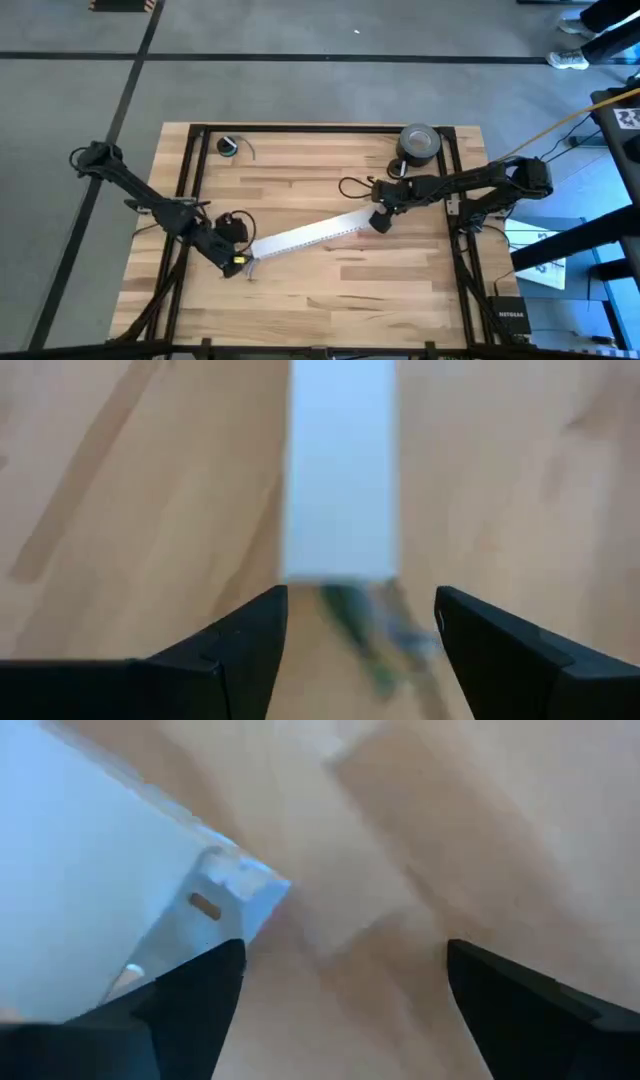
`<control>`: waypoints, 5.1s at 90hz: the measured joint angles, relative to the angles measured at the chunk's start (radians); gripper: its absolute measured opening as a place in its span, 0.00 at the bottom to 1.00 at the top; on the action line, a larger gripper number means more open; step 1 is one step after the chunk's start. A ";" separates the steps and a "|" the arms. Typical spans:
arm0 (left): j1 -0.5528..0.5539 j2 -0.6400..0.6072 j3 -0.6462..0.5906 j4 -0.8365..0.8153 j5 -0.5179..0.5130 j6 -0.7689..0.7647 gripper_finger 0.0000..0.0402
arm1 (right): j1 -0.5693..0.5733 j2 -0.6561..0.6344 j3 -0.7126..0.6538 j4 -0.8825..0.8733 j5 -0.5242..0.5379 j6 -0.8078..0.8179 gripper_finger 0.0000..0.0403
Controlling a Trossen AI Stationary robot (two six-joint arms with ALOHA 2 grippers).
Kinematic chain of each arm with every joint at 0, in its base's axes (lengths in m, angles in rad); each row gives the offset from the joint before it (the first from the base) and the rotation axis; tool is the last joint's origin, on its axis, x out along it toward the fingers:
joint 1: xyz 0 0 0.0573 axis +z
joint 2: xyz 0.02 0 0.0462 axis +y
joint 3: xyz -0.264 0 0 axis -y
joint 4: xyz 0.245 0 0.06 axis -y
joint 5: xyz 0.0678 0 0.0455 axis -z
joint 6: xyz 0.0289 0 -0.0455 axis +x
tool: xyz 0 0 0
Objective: Ziptie cables
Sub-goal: Close the white cable duct
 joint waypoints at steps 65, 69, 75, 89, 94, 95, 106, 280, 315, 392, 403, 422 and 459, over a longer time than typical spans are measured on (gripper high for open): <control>0.295 0.288 0.015 0.718 0.101 0.519 0.59 | 0.227 -0.056 0.053 0.217 -0.051 -0.173 0.82; 0.302 0.323 0.031 0.741 0.117 0.533 0.59 | 0.227 -0.076 0.061 0.172 -0.051 -0.192 0.82; 0.310 0.376 0.067 0.740 0.128 0.554 0.59 | 0.228 -0.104 0.058 0.123 -0.051 -0.210 0.82; 0.313 0.494 0.154 0.731 0.133 0.598 0.59 | 0.263 -0.122 0.017 0.180 -0.033 -0.265 0.82; 0.315 0.524 0.186 0.728 0.134 0.600 0.59 | 0.273 -0.117 -0.023 0.273 -0.026 -0.284 0.82; 0.316 0.529 0.191 0.728 0.134 0.600 0.59 | 0.276 -0.116 -0.031 0.294 -0.025 -0.286 0.82; 0.322 0.571 0.222 0.722 0.134 0.607 0.59 | 0.279 -0.106 -0.126 0.477 0.009 -0.305 0.82; 0.384 0.661 0.227 0.704 0.164 0.600 0.59 | 0.278 0.161 -0.236 1.019 0.002 -0.445 0.43; 0.405 0.660 0.228 0.684 0.188 0.605 0.59 | 0.278 0.161 -0.236 1.019 0.001 -0.444 0.43; 0.397 0.662 0.226 0.667 0.212 0.632 0.59 | 0.279 0.161 -0.237 1.018 0.001 -0.446 0.43; 0.394 0.671 0.226 0.669 0.211 0.641 0.59 | 0.279 0.161 -0.237 1.017 0.000 -0.446 0.43; 0.385 0.687 0.227 0.674 0.203 0.634 0.59 | 0.279 0.161 -0.237 1.017 0.001 -0.446 0.43; 0.367 0.689 0.226 0.697 0.122 0.696 0.59 | 0.279 0.161 -0.237 1.015 0.001 -0.446 0.43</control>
